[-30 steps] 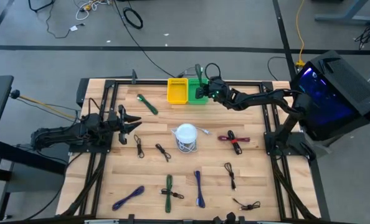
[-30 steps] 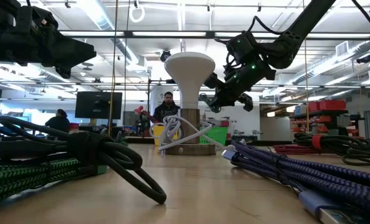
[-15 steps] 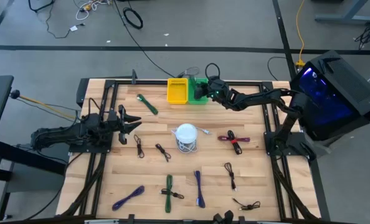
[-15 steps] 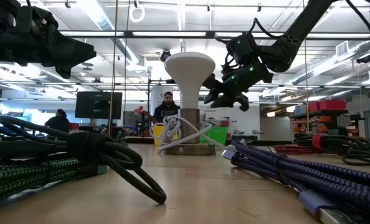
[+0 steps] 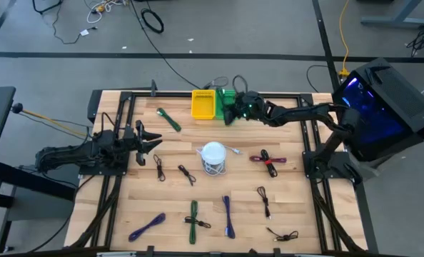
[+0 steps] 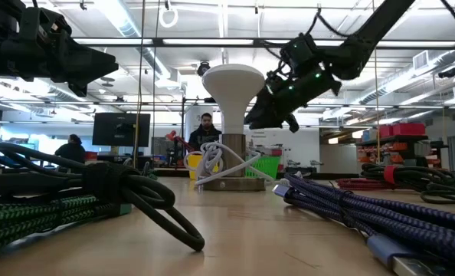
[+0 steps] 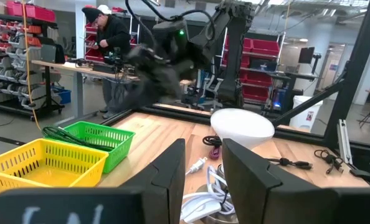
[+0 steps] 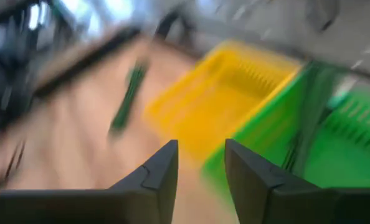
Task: Pick & Place USB Port
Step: Put the black charger cable into the yellow bin
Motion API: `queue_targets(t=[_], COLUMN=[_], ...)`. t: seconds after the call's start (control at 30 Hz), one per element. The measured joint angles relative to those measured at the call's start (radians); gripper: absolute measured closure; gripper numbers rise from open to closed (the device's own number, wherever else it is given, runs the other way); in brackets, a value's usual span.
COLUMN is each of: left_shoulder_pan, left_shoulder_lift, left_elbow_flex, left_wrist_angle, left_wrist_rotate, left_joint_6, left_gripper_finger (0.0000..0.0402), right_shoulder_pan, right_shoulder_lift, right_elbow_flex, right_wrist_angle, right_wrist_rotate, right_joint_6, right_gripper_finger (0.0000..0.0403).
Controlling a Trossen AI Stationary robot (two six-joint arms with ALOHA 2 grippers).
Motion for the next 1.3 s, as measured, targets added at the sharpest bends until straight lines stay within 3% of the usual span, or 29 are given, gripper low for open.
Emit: queue_targets(t=[0.2, 0.6, 1.0, 1.17, 1.3], left_shoulder_pan=[0.0, 0.0, 0.0, 0.0, 0.0], left_shoulder_lift=[0.0, 0.0, 0.0, 0.0, 0.0], left_elbow_flex=[0.0, 0.0, 0.0, 0.0, 0.0], left_wrist_angle=[-0.001, 0.0, 0.0, 0.0, 0.0], left_wrist_rotate=[0.0, 0.0, 0.0, 0.0, 0.0], left_joint_6=[0.0, -0.019, -0.026, -0.026, -0.025], left_gripper_finger=[0.0291, 0.0291, 0.0291, 0.0291, 0.0291], right_shoulder_pan=[0.119, 0.383, 0.454, 0.449, 0.448], right_shoulder_lift=[-0.111, -0.172, -0.178, -0.178, -0.187], right_elbow_flex=[0.0, 0.0, 0.0, -0.001, -0.001], right_wrist_angle=[-0.386, -0.96, -1.159, -1.3, -1.303], right_wrist_rotate=[-0.102, -0.087, -0.227, -0.186, -0.146], right_joint_6=[-0.115, 0.184, 0.304, 0.303, 0.282], right_gripper_finger=[0.0298, 0.0321, 0.0321, 0.0321, 0.0321])
